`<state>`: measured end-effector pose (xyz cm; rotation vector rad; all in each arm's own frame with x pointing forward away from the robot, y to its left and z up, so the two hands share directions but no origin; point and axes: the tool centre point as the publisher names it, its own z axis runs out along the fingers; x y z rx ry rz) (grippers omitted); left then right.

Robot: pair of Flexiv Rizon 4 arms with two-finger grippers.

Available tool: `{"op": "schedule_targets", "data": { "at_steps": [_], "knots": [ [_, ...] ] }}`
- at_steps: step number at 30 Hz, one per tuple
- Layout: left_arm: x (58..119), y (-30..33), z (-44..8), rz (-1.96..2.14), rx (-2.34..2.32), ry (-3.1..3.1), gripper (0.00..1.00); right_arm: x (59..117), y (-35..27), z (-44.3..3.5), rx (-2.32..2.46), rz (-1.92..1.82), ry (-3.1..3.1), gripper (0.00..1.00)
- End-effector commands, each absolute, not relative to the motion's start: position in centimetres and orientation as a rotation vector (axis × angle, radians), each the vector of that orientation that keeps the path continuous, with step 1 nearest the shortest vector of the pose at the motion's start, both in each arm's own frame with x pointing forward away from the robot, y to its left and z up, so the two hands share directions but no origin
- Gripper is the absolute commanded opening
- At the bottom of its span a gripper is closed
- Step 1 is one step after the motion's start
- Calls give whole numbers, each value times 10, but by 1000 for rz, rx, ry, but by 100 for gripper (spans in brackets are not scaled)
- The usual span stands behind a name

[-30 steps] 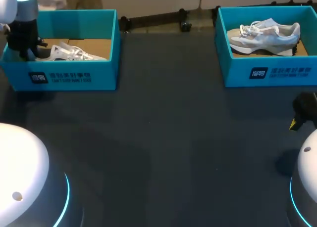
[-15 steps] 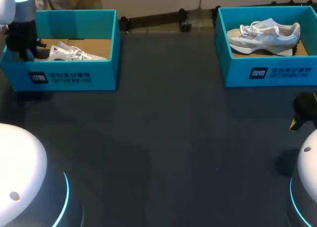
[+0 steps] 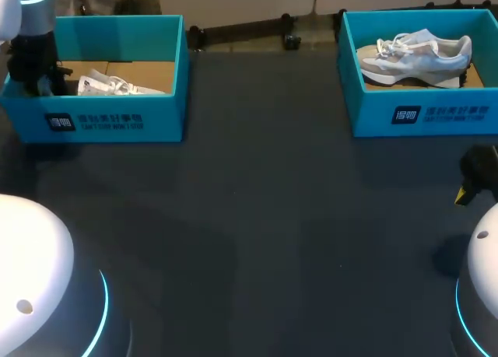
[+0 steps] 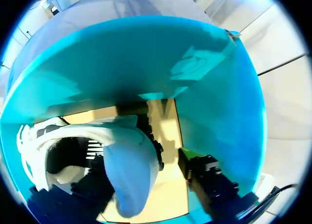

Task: Take the shoe out of the shoebox, open the shoe tongue, remove and reinsert the insole, then place the shoe into the shoebox

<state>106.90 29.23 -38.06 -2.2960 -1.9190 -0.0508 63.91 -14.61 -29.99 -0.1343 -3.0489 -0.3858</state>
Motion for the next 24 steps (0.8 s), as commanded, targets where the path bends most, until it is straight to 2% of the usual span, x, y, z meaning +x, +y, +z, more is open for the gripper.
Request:
{"op": "schedule_targets", "data": {
  "at_steps": [1,4,6,8,9,24],
  "knots": [
    [1065,292,-372,-55,-2304,-1930,73,638,-146,-300,-134,-384,-3052,100],
    [1064,289,-364,-38,-2317,-1939,78,638,-146,-300,-134,-384,-3052,100],
    [1063,287,-357,-31,-2327,-1944,88,638,-146,-300,-134,-384,-3052,100],
    [1063,285,-351,-23,-2335,-1951,90,638,-146,-300,-134,-384,-3052,100],
    [1062,284,-346,-27,-2338,-1957,100,638,-146,-300,-134,-384,-3052,100],
    [1031,275,-266,-131,-2327,-2030,100,638,-146,-300,-134,-384,-3052,100]
  ]
}}
